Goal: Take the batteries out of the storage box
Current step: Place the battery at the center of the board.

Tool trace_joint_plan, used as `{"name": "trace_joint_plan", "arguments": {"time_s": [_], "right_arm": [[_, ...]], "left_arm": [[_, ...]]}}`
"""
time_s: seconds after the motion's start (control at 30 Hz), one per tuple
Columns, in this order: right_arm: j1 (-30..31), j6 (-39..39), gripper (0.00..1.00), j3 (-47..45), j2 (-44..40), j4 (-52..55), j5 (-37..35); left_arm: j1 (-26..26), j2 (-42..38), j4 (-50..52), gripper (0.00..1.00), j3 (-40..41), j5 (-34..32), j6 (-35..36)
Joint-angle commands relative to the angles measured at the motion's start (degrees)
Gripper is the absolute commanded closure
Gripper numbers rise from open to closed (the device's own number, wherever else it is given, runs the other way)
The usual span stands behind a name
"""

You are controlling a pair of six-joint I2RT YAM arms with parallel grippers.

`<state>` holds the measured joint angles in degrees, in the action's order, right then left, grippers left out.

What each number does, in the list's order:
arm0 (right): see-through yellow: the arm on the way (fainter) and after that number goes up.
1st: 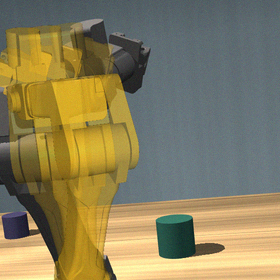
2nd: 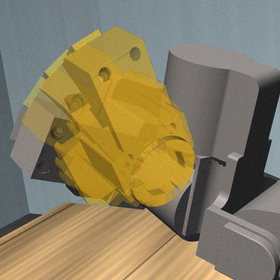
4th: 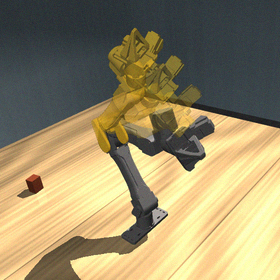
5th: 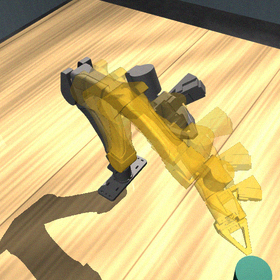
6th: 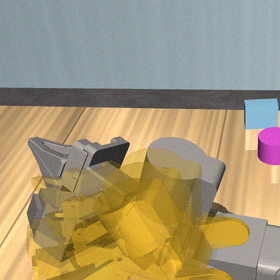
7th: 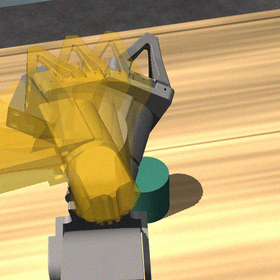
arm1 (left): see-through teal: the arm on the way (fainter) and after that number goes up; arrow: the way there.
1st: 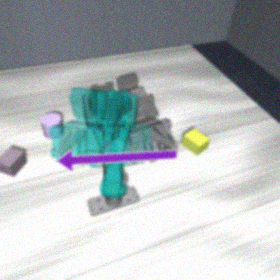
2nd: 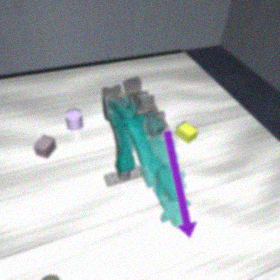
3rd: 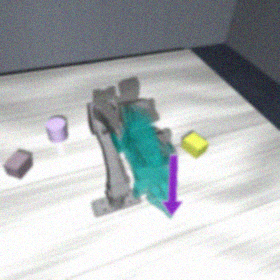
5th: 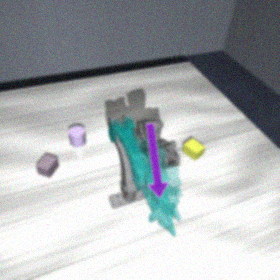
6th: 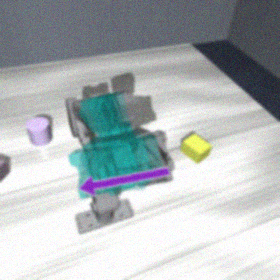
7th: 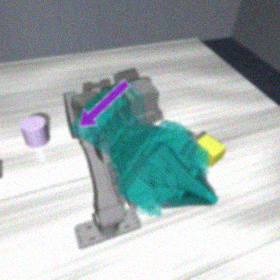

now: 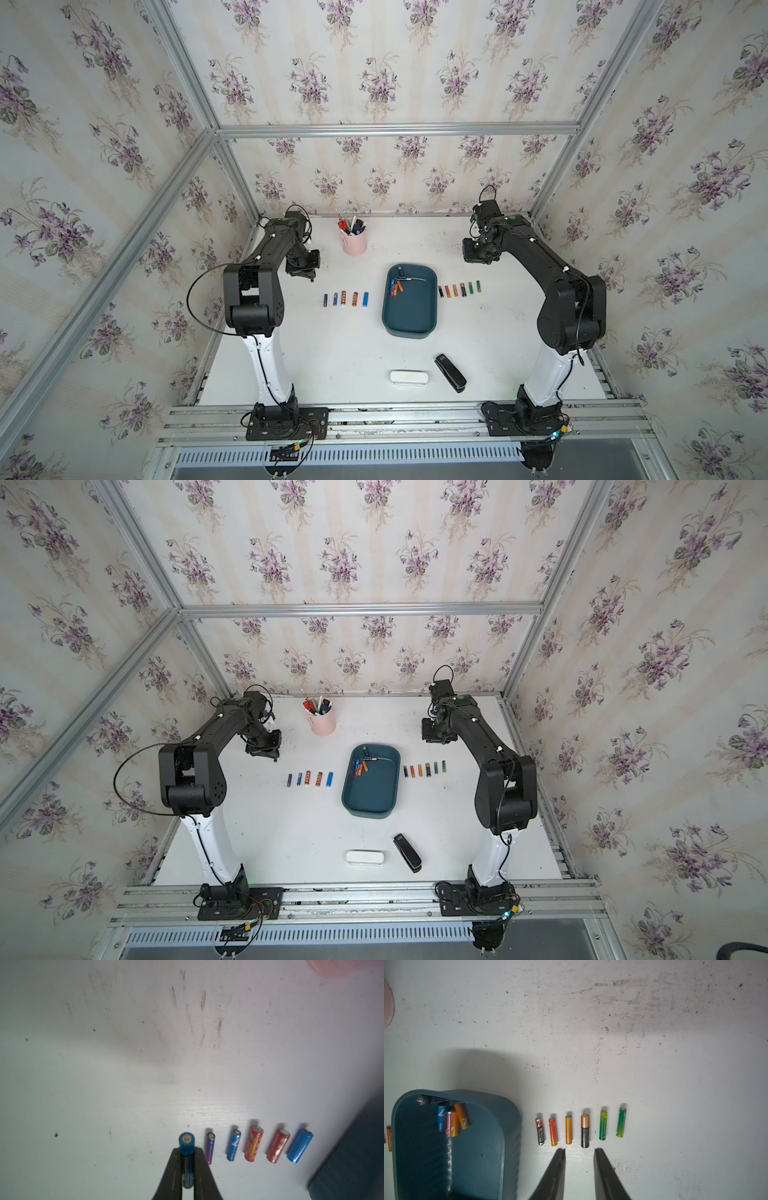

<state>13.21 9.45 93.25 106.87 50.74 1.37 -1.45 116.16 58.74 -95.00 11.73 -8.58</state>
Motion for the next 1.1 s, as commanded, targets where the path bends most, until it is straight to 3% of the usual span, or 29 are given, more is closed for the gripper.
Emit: {"name": "trace_joint_plan", "arguments": {"time_s": [0.0, 0.27, 1.07], "right_arm": [[0.4, 0.9, 0.71, -0.7, -0.8, -1.5, 0.7], [1.6, 1.1, 0.71, -3.8, -1.7, -3.3, 0.7], [1.9, 1.3, 0.7, -3.5, -0.7, -3.2, 0.2]], "left_arm": [[1.2, -2.6, -1.7, 0.9, 4.3, 1.5, -1.2], [1.6, -4.9, -5.0, 0.9, 12.9, 1.5, -1.9], [1.6, -0.7, -5.6, 0.91, 13.6, -0.1, 0.0]]}}
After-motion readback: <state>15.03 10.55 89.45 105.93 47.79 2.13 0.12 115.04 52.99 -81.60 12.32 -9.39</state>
